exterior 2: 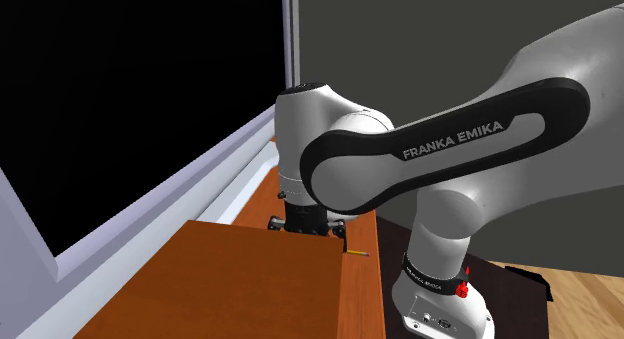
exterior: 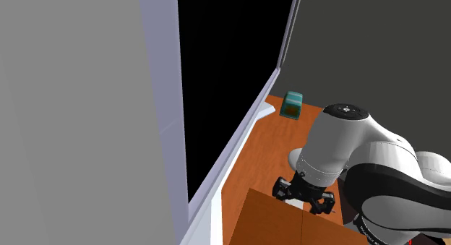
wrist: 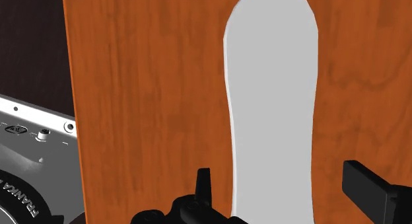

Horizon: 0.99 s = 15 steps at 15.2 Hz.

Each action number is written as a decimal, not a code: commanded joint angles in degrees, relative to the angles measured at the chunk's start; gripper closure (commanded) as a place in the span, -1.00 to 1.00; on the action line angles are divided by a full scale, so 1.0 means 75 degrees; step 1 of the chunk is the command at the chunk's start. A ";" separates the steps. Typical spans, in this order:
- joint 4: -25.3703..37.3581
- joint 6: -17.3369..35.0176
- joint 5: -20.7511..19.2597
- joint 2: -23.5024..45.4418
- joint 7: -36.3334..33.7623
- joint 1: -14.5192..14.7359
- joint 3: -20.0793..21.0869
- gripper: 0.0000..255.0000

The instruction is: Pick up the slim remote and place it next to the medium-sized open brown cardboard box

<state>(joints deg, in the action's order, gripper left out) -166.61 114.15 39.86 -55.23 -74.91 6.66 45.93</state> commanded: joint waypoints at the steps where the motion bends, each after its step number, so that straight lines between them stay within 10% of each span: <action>1: 0.0000 0.0000 0.0000 0.0000 0.0000 0.0000 0.0000 -1.00; 15: 0.0651 -0.1138 -0.0682 -0.0512 -0.0093 -0.0113 -0.0732 -1.00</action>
